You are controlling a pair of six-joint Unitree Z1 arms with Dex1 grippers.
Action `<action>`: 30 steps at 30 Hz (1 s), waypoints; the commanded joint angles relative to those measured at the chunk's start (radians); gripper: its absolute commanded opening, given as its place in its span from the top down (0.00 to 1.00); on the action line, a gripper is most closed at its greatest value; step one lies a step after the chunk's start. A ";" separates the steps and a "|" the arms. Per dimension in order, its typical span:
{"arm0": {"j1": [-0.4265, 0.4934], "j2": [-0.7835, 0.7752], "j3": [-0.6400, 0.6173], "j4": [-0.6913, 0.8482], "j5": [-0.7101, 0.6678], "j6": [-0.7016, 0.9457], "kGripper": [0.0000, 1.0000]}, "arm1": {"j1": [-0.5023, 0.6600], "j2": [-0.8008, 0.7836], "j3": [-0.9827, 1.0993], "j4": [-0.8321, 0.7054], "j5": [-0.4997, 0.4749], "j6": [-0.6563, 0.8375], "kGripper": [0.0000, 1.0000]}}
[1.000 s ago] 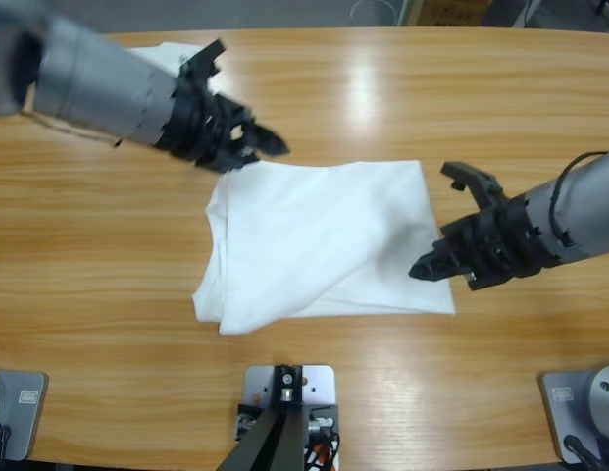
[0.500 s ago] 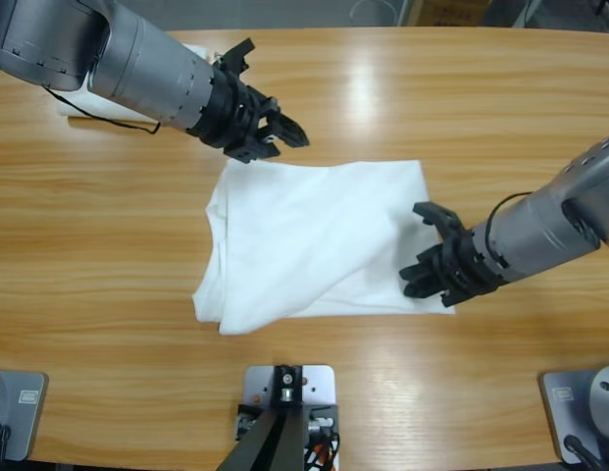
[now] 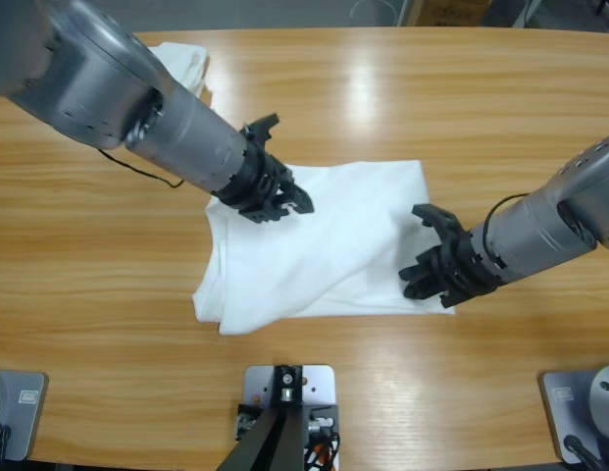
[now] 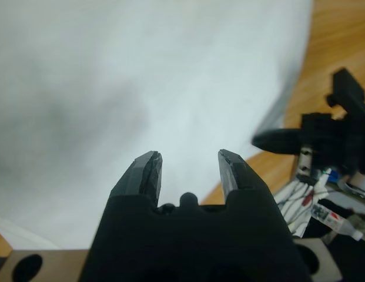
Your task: Fold clothes
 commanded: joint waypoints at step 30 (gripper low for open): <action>0.287 0.151 -0.087 0.089 0.192 0.179 0.77 | -0.011 -0.083 0.023 0.073 -0.033 0.014 1.00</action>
